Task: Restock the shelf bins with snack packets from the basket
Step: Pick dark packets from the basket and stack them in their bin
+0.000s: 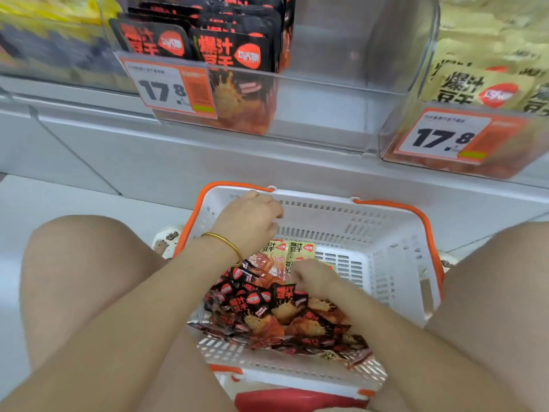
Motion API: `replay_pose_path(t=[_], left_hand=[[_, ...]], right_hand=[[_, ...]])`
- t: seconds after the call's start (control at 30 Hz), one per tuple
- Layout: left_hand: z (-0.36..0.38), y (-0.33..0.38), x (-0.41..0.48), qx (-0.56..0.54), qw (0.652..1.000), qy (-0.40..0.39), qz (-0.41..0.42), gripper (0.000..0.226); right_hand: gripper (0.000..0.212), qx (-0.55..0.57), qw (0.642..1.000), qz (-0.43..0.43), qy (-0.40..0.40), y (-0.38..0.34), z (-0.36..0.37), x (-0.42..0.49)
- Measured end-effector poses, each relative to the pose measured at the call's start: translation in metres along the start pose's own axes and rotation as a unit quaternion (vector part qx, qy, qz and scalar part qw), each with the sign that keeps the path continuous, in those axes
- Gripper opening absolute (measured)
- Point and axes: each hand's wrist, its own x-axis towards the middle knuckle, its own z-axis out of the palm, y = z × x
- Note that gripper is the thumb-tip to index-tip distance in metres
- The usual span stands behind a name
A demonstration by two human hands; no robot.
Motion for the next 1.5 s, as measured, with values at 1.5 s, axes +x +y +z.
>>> replay_pose_path(t=[1.5], left_hand=[[-0.15,-0.035,0.08,0.086,0.89,0.448,0.01,0.045]], right_hand=[[0.049,0.235,0.802,0.214,0.506,0.004,-0.377,0.091]])
